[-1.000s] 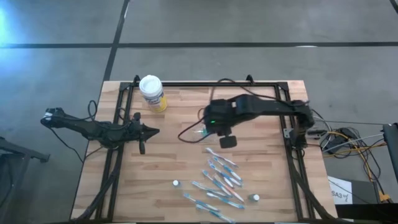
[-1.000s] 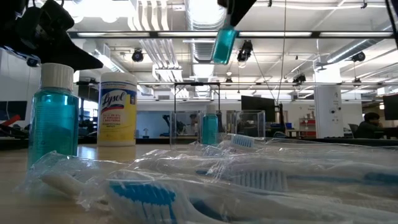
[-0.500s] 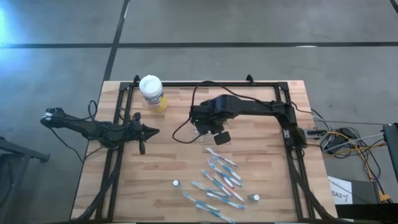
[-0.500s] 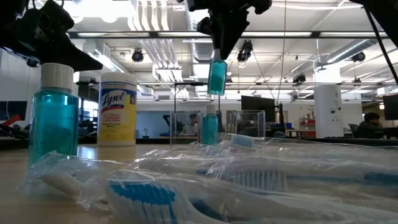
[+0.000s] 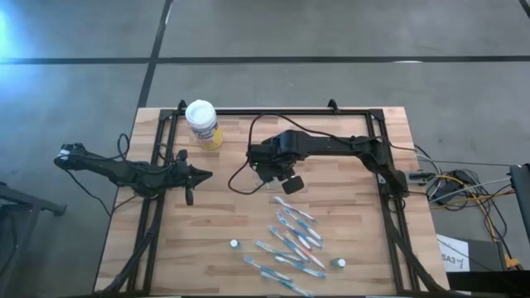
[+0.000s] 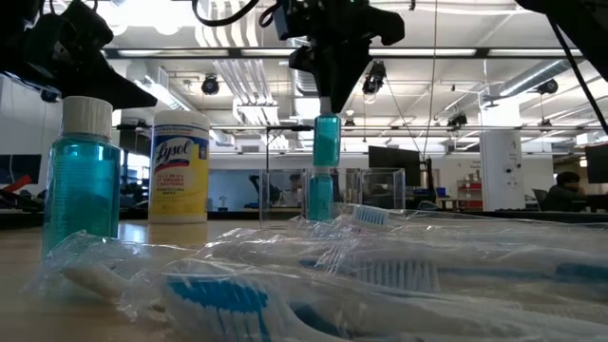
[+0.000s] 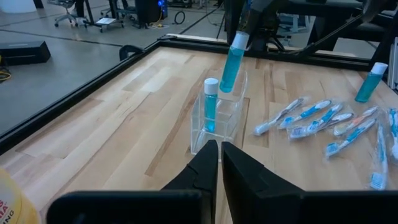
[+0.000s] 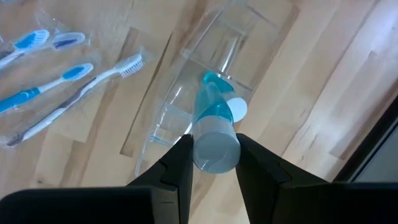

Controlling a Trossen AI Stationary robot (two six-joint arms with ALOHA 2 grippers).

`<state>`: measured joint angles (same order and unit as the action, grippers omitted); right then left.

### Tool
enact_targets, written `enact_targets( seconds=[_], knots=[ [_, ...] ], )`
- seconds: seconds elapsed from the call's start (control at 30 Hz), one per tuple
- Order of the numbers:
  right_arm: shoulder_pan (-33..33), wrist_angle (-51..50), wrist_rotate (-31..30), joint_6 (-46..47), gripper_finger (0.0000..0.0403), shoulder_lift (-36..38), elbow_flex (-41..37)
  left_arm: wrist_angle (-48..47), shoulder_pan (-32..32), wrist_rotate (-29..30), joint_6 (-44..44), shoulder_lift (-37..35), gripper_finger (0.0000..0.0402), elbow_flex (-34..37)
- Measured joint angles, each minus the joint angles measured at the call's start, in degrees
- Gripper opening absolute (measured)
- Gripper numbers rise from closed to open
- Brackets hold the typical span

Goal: Pick & Place toothbrushing station
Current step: Put the blue mouthwash bottle into the middle compartment of the transparent organizer

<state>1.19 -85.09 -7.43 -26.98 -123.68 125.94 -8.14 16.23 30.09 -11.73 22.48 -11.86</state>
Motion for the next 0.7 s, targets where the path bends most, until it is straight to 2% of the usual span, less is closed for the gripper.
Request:
enact_targets(
  seconds=[0.7],
  knots=[
    [-0.04, 6.91, 1.01, 1.39, 0.0093, 0.02, -9.03, 0.0, 0.0, 0.0, -0.04, -0.02, 0.0024, 0.6]
  ],
)
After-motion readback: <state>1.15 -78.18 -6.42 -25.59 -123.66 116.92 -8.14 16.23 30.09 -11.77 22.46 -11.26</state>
